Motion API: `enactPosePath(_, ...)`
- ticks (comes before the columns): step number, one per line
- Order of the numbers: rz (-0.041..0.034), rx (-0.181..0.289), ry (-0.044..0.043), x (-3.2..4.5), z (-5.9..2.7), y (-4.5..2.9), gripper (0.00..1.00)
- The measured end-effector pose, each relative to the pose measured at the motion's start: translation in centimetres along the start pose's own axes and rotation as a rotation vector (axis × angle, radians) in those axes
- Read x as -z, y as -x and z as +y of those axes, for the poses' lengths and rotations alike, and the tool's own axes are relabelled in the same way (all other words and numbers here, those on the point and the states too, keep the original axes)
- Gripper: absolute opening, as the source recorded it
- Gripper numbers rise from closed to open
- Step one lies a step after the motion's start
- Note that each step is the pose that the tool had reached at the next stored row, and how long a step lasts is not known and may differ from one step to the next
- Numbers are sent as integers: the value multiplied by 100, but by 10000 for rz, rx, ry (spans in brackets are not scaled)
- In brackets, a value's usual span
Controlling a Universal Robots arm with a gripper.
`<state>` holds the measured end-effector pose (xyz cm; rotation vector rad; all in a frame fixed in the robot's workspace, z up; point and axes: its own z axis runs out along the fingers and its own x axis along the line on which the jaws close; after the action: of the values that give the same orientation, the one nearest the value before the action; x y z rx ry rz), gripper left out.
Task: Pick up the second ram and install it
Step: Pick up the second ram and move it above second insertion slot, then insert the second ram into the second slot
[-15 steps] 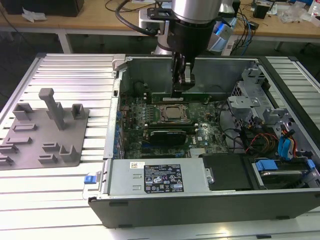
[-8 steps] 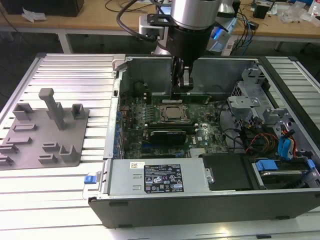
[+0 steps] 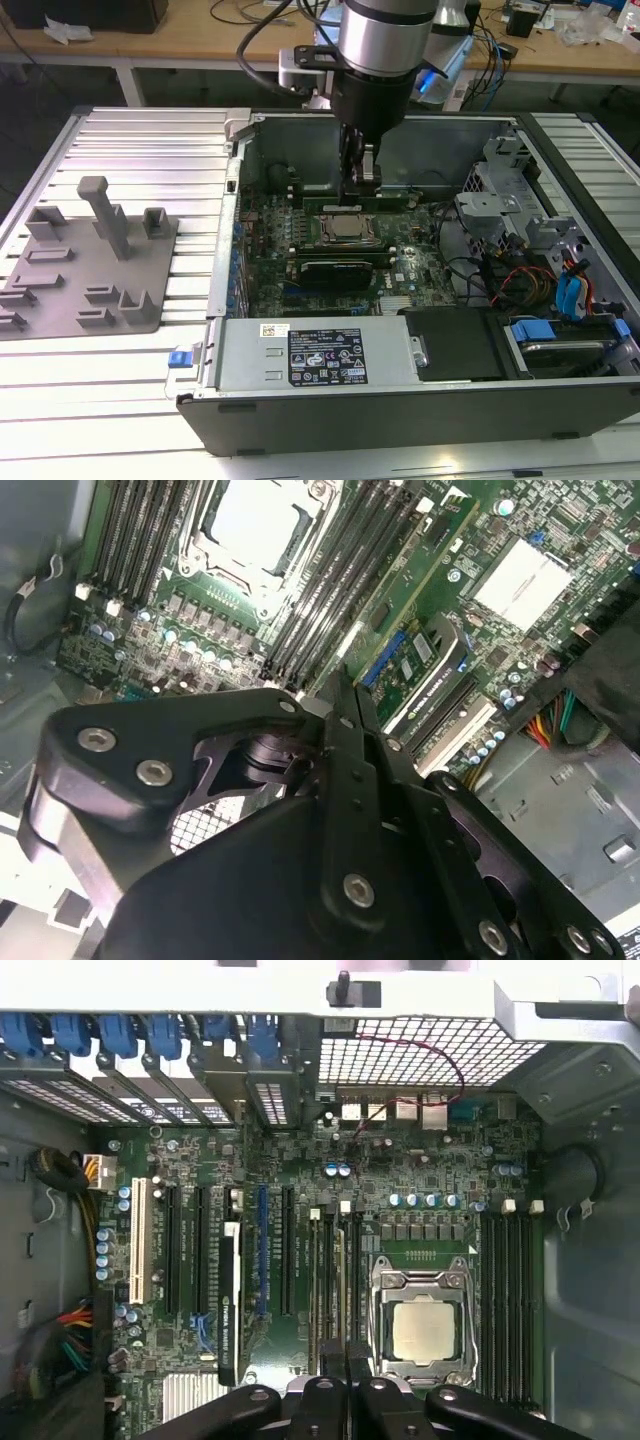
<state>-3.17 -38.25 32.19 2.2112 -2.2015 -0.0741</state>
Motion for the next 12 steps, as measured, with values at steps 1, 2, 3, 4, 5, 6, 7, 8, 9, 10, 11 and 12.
enactPosePath(1,0,2,0,0,-1,2,10)
enactPosePath(2,0,2,0,0,0,2,10)
enactPosePath(3,0,1,0,0,0,3,10)
enactPosePath(4,0,0,0,0,0,5,10)
enactPosePath(5,0,1,0,0,0,5,10)
enactPosePath(6,0,0,0,0,0,6,10)
enactPosePath(7,0,0,0,0,0,6,10)
enactPosePath(8,0,1,0,0,0,7,10)
enactPosePath(9,0,0,0,0,0,7,10)
enactPosePath(10,0,0,0,0,0,8,10)
enactPosePath(11,0,0,0,0,0,8,10)
enactPosePath(12,0,1,0,0,0,8,10)
